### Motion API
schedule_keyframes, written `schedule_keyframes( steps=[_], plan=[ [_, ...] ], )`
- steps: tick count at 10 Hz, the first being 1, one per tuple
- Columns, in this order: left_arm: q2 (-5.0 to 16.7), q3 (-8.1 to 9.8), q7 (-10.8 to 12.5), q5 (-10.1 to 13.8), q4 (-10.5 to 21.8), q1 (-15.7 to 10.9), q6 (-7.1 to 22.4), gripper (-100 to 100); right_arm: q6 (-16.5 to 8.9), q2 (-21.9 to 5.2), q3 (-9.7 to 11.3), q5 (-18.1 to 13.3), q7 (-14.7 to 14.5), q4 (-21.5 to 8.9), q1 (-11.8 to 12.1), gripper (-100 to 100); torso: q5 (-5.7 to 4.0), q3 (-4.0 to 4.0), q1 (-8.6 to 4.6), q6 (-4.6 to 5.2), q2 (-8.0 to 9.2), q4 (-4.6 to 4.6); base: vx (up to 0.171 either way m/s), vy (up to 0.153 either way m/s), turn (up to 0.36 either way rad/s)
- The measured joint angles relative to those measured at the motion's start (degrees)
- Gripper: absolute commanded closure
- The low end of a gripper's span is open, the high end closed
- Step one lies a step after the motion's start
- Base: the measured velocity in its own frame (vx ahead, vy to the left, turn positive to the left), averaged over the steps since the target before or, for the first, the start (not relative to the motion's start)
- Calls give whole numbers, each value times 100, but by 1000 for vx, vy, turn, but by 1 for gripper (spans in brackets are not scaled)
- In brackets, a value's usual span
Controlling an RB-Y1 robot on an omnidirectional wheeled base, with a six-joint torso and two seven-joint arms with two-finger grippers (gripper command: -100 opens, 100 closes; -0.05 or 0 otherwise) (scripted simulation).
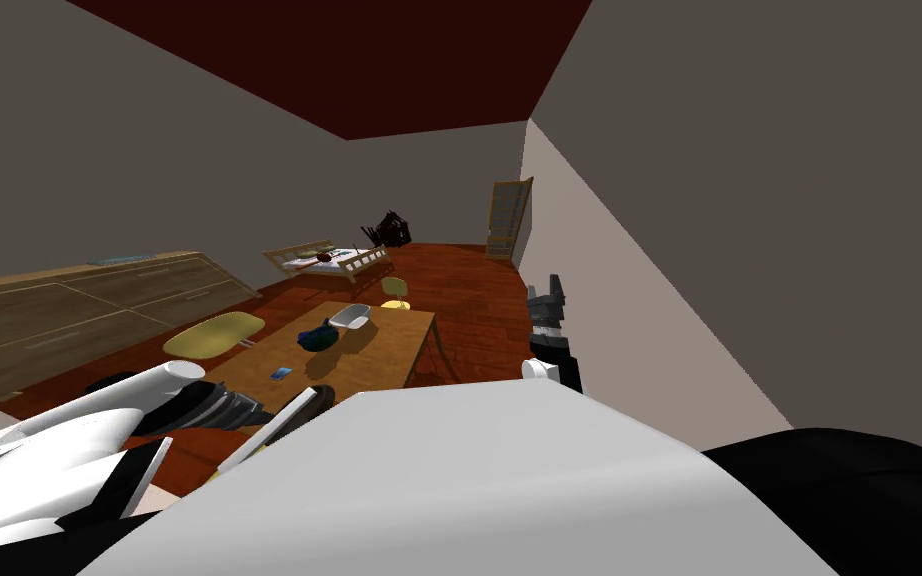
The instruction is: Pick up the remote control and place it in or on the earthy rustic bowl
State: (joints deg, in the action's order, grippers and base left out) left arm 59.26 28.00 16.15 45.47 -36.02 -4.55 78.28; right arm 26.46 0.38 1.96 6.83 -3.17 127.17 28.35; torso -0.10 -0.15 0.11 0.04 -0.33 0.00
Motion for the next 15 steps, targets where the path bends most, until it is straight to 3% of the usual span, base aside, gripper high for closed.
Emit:
schedule_keyframes(
  steps=[5, 6, 11, 15],
  plan=[
    [350, -446, 317, 869, -832, 743, -37, -100, 0, 0, 0, 0, 0, 0, 0, 0, -1, -1, -1, -3, -1, 0, 60, -5, 68],
    [413, -523, 318, 1038, -848, 784, -62, -100, 0, 0, 0, 0, 0, 0, 0, 0, 0, 0, -3, 1, 1, 0, 65, -12, 75],
    [763, -963, 600, 1911, -1593, 1501, -95, -100, 0, 0, 0, 0, 0, 0, 0, 0, 0, 0, -2, -1, 0, 0, 57, -4, 68],
    [957, -1180, 760, 2524, -2078, 1918, -94, -100, 0, 0, 0, 0, 0, 0, 0, 0, 0, 3, -3, 2, 6, 1, 43, -7, 57]
  ],
)
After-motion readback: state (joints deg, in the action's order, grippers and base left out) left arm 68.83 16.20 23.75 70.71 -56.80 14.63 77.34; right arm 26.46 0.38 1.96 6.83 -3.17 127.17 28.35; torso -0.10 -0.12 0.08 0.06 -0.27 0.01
